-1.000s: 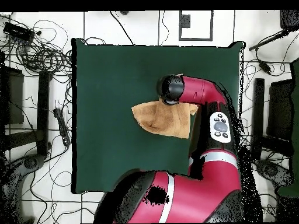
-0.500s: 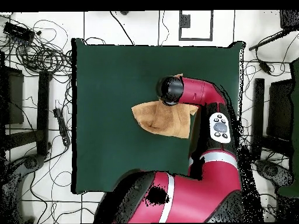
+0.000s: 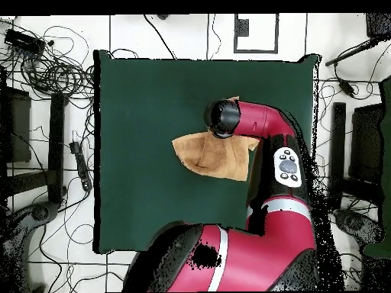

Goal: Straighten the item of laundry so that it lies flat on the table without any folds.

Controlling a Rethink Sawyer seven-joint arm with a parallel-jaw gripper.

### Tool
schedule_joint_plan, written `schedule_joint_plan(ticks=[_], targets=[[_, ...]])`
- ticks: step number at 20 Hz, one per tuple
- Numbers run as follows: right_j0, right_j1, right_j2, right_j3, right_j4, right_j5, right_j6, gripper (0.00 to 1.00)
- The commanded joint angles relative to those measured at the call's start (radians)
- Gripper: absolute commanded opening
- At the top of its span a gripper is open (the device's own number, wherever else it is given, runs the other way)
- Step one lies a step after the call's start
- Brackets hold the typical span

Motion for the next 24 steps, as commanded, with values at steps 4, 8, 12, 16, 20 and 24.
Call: schedule_joint_plan(ticks=[4,8,12,16,20,24], targets=[[0.021,0.047,0.114,0.151,0.016,-0.049,0.106,1.00],[0.022,0.052,0.115,0.142,-0.005,-0.039,0.066,1.00],[0.027,0.054,0.111,0.137,0.000,-0.041,0.083,1.00],[0.030,0.057,0.104,0.130,0.010,-0.030,0.104,1.00],[0.030,0.053,0.104,0.138,0.010,-0.031,0.105,1.00],[0.031,0.051,0.103,0.140,0.009,-0.033,0.106,1.00]])
